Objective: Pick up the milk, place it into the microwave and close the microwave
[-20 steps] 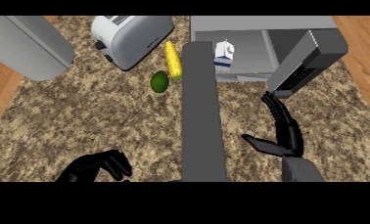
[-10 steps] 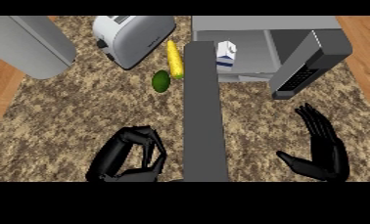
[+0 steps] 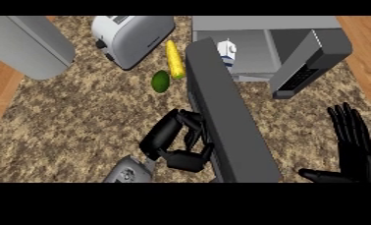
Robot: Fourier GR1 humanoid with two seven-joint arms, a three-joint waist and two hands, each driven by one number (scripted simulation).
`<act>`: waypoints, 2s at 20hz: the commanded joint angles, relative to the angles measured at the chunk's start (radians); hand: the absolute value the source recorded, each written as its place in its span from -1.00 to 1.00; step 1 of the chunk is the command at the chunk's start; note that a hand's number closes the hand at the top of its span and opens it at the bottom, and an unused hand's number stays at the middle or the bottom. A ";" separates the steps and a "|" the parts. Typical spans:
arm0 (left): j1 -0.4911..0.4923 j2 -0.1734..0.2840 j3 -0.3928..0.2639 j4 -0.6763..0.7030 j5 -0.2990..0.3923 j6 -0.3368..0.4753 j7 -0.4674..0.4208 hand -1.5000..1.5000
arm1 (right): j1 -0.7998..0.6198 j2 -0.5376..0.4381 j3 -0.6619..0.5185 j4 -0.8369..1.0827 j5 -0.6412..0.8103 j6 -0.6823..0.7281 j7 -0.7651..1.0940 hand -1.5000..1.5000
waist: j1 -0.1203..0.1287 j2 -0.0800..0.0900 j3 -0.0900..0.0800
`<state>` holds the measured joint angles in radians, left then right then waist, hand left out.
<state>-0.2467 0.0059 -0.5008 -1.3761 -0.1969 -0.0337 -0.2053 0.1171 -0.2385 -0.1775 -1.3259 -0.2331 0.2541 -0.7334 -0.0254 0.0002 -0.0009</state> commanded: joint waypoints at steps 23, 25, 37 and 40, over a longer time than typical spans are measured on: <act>-0.545 -0.006 -0.361 0.412 0.632 0.409 -0.065 1.00 | -0.097 -0.131 0.049 -0.310 -0.192 0.220 0.226 -1.00 | -0.208 0.045 -0.007; -0.589 -0.006 -0.356 0.431 0.658 0.410 -0.066 1.00 | -0.132 -0.128 0.065 -0.329 -0.202 0.220 0.245 -1.00 | -0.219 0.050 -0.006; -0.762 -0.006 -0.299 0.564 0.778 0.451 -0.098 1.00 | -0.174 -0.186 0.066 -0.382 -0.261 0.265 0.308 -1.00 | -0.325 0.078 -0.003; -0.806 -0.006 -0.288 0.587 0.802 0.472 -0.097 1.00 | -0.185 -0.205 0.064 -0.372 -0.283 0.281 0.327 -1.00 | -0.347 0.085 0.000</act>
<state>-0.9976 0.0000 -0.8056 -0.8209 0.5781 0.4190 -0.2927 -0.0549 -0.4257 -0.1181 -1.6959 -0.4957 0.5176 -0.4291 -0.3449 0.0764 -0.0026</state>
